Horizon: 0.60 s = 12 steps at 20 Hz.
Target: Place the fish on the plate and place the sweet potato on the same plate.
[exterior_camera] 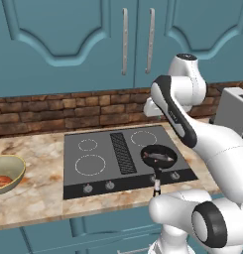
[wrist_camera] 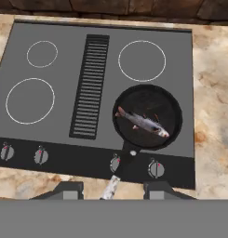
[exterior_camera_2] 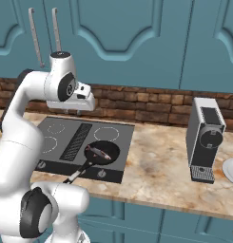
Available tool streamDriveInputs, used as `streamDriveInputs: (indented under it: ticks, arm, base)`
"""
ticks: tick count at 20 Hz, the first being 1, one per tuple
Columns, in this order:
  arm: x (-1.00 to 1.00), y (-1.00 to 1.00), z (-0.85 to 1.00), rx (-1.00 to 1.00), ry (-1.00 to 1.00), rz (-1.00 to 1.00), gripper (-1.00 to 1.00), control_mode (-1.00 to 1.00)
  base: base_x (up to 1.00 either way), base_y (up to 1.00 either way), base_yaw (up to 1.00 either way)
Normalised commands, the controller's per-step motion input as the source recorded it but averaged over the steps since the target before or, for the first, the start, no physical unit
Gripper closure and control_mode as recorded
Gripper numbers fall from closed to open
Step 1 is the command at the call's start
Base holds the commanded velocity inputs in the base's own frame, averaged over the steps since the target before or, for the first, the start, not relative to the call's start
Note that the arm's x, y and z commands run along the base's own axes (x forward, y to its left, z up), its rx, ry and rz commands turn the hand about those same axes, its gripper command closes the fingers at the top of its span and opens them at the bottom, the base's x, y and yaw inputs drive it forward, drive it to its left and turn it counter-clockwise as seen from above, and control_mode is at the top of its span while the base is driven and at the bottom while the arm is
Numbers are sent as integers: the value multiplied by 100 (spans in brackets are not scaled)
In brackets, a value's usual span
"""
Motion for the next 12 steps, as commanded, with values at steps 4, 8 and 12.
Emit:
streamDriveInputs:
  ticks: [4, 8, 12]
  arm:
    - [-5, -10, -4, 0, 0, 0, -100, -100]
    - [-1, -34, -26, 0, 2, 8, -100, -100]
    - [-3, -22, -41, 0, 3, 25, -100, -100]
  base:
    - [0, 0, 0]
    - [0, 0, 0]
    - [0, 0, 0]
